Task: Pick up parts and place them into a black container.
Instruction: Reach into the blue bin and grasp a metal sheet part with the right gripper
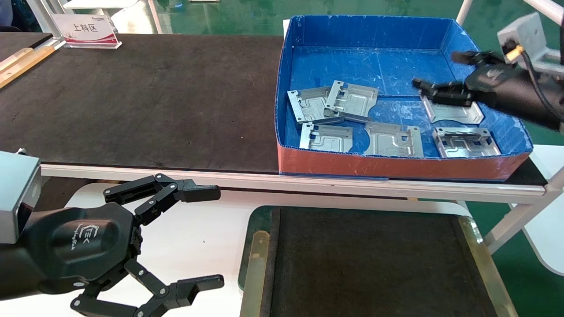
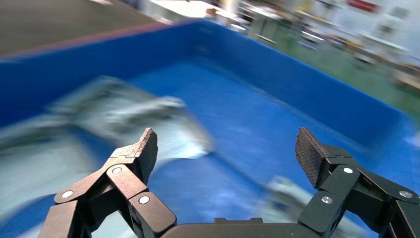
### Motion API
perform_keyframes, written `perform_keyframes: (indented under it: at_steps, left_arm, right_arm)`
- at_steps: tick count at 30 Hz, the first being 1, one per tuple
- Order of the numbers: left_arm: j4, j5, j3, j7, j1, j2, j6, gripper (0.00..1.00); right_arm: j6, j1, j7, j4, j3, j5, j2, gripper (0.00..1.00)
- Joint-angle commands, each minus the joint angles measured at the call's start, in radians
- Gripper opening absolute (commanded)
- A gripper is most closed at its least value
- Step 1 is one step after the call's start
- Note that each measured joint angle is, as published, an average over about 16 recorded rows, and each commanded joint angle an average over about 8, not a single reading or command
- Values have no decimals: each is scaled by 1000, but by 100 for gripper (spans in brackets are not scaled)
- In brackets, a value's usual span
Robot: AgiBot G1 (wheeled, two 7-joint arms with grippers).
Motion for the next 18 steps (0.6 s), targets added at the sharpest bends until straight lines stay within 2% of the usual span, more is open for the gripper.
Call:
perform_keyframes:
  at_steps: [1,8,18]
  left_arm:
    - [0,0,0,0,0,0,0,100]
    - [0,0,0,0,0,0,0,100]
    - [0,0,0,0,0,0,0,100]
  right_arm:
    - [88,33,-21,-53,-6,-22,-26,100]
    - [225,79,-11,-158,-8,-32,-88,100]
    - [368,102,85,-245,-1,-22,-136,100]
